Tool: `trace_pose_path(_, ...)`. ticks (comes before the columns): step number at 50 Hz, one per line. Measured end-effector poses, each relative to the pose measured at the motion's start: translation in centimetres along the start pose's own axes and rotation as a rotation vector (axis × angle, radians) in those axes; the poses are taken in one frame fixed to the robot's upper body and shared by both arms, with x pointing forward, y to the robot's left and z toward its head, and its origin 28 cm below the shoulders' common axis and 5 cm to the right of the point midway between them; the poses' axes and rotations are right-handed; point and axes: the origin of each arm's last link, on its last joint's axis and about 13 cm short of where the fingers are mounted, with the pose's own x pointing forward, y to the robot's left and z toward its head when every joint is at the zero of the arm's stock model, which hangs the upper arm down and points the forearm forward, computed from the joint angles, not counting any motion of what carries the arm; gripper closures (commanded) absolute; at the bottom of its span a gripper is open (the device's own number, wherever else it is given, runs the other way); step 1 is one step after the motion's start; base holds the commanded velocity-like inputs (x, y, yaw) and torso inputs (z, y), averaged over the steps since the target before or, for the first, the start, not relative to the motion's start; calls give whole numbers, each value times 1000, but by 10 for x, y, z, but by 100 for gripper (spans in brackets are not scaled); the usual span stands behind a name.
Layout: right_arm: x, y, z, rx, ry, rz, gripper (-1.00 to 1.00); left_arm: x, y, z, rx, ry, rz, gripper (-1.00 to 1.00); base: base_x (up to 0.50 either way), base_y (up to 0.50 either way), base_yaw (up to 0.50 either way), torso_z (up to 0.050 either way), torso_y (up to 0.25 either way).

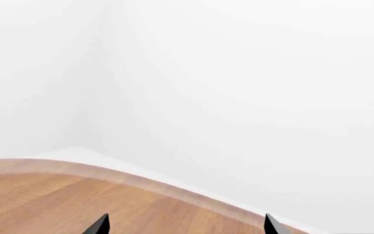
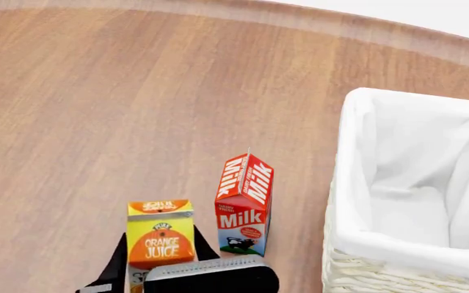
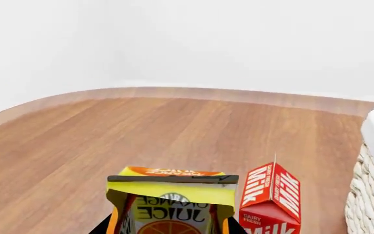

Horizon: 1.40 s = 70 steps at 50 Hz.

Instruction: Pick up the orange juice, and put it in the basket.

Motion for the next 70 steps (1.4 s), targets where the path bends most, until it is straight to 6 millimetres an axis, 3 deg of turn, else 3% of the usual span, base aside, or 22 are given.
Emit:
trace_pose_path(26, -11, -13, 53, -7, -152, -36, 100, 0, 0, 0, 2, 3, 2, -100, 0, 0, 0, 0, 1)
trace_pose_path(70, -37, -38, 99, -24, -313, -164, 100, 0, -1, -2, 8, 8, -3, -100, 0, 0, 0, 0, 1)
